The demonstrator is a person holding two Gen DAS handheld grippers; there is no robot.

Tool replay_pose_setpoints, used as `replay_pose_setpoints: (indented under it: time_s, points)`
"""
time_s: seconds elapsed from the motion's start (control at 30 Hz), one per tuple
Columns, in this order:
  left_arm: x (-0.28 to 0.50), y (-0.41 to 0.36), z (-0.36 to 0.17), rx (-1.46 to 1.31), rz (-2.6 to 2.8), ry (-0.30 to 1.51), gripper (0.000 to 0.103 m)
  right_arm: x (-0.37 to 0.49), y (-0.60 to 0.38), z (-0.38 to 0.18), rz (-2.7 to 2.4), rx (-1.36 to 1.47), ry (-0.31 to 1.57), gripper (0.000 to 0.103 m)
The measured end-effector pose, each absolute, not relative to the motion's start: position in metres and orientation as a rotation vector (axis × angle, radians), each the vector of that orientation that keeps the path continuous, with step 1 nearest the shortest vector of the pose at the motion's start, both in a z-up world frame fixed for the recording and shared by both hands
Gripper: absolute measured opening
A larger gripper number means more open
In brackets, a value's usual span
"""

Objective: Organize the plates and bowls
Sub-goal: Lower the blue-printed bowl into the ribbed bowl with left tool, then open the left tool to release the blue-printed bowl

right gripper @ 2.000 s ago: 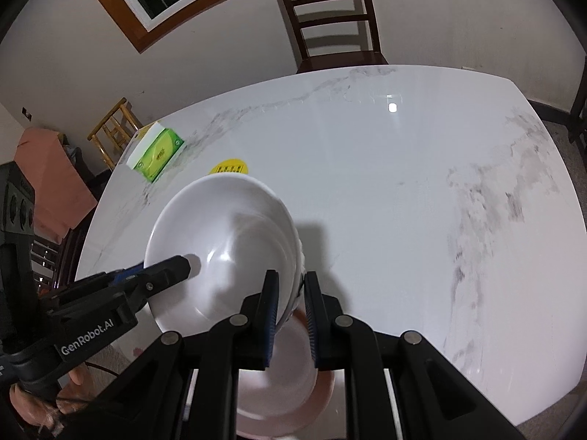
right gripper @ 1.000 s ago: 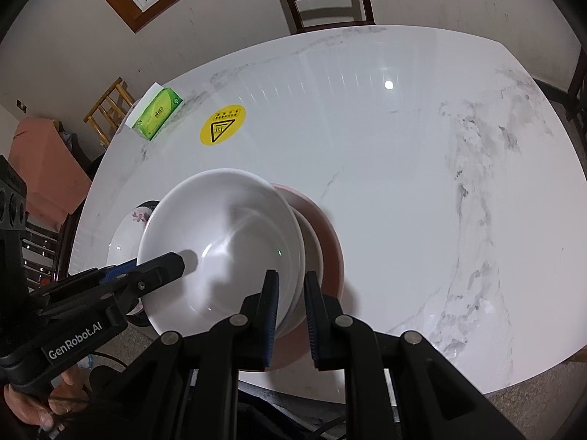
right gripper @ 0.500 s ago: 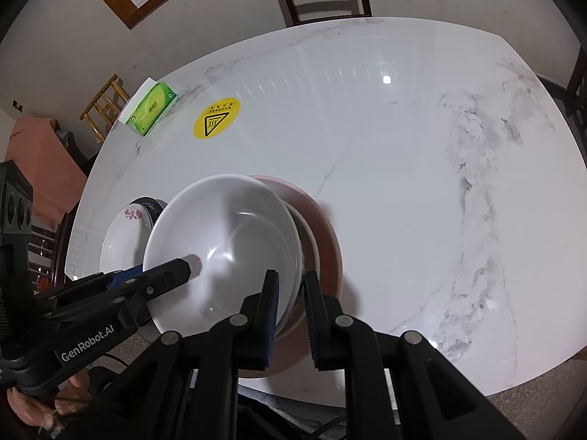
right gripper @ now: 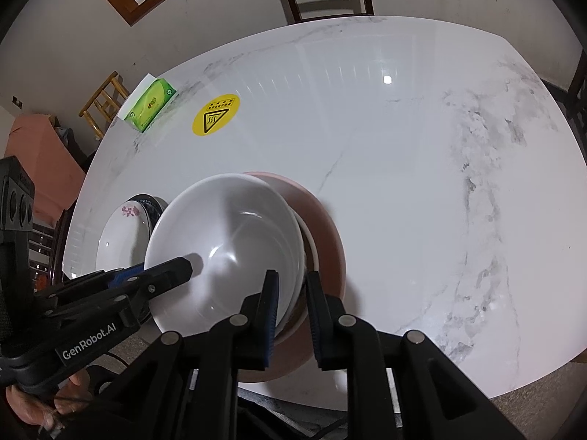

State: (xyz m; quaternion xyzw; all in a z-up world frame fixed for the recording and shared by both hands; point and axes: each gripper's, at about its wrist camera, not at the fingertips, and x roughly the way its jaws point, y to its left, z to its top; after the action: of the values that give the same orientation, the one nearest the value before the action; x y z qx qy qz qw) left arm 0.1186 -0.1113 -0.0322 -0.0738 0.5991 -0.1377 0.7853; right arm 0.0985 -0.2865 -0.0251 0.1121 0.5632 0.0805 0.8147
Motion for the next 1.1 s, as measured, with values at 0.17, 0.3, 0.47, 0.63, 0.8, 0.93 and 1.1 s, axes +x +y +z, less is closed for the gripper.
replay_pose_setpoints:
  time_s: [0.17, 0.3, 0.47, 0.63, 0.8, 0.93, 1.1]
  points:
    - [0.119, -0.11, -0.031, -0.157, -0.304, 1.282, 0.013, 0.097, -0.284, -0.025, 0.153, 0.21, 1.196, 0.019]
    - [0.119, -0.11, -0.031, -0.153, -0.318, 1.269, 0.019, 0.098, -0.284, -0.025, 0.153, 0.208, 1.195, 0.019]
    - [0.118, -0.111, -0.029, -0.159, -0.337, 1.258, 0.025, 0.098, -0.284, -0.025, 0.152, 0.212, 1.197, 0.019]
    - [0.117, -0.108, -0.027, -0.171, -0.34, 1.241, 0.033, 0.098, -0.287, -0.025, 0.151, 0.224, 1.2, 0.019]
    - [0.116, -0.1, -0.019, -0.202, -0.344, 1.217, 0.036, 0.097, -0.288, -0.021, 0.153, 0.234, 1.194, 0.019]
    - [0.114, -0.094, -0.012, -0.227, -0.352, 1.197, 0.037, 0.094, -0.291, -0.016, 0.145, 0.235, 1.183, 0.019]
    - [0.113, -0.081, -0.005, -0.268, -0.336, 1.177, 0.039, 0.092, -0.295, -0.009, 0.133, 0.235, 1.171, 0.019]
